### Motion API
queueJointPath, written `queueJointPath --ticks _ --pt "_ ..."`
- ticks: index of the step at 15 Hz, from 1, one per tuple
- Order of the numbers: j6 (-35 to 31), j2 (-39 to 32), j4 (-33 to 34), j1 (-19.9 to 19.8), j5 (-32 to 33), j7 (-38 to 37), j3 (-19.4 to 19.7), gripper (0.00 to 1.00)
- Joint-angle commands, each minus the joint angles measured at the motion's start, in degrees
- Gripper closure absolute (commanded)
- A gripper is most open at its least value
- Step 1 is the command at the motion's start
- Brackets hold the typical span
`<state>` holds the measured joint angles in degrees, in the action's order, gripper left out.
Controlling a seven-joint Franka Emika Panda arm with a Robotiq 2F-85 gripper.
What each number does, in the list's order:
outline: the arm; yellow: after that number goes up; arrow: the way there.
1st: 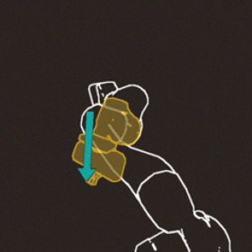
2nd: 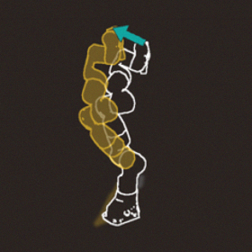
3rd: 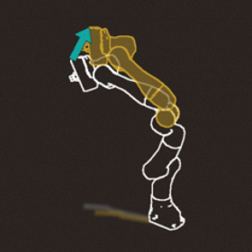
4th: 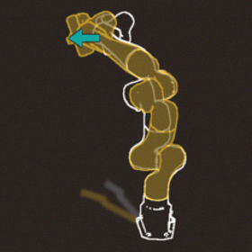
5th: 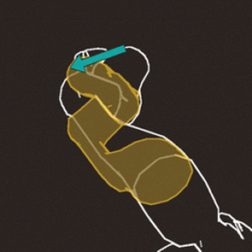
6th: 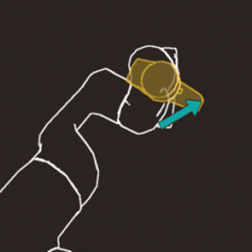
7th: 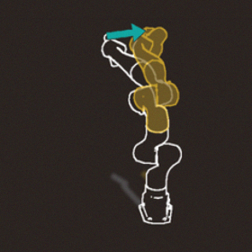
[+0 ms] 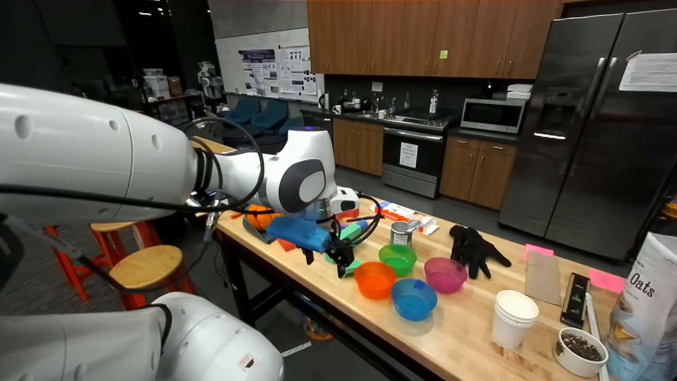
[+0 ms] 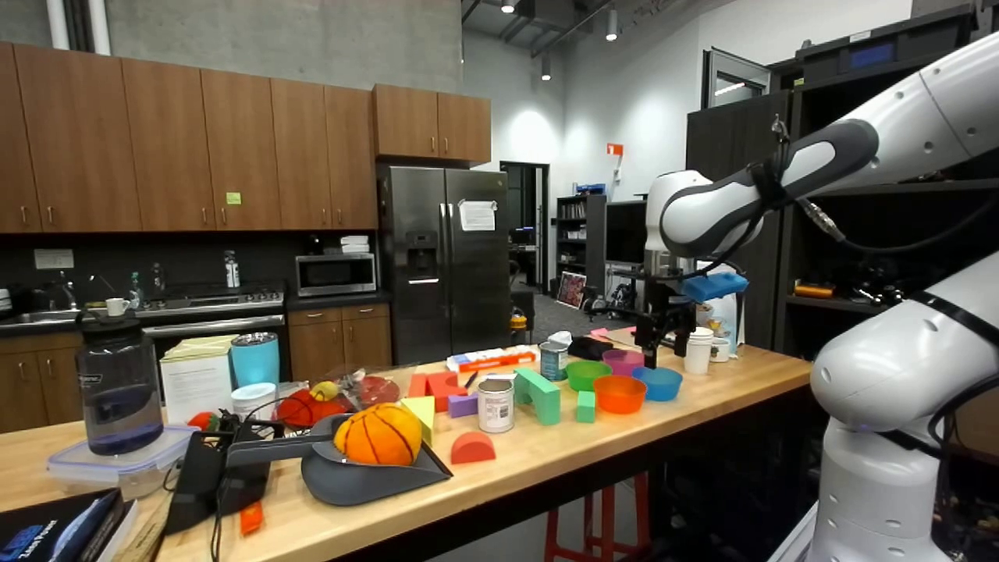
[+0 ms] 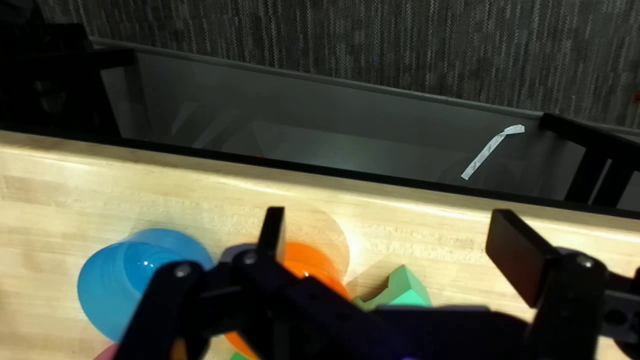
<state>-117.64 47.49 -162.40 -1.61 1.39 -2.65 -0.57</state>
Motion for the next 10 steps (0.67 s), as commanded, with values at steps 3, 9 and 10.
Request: queueJointPath --ticks 3,9,10 --pt "0.2 0.0 0.1 0.0 0.0 0.0 0.0 0.00" --pt "0.9 0.0 1.1 0.2 -0.3 -0.4 -0.2 0.00" --pt "1.1 -0.2 1.9 0.4 -0.6 -0.4 -0.2 0.00"
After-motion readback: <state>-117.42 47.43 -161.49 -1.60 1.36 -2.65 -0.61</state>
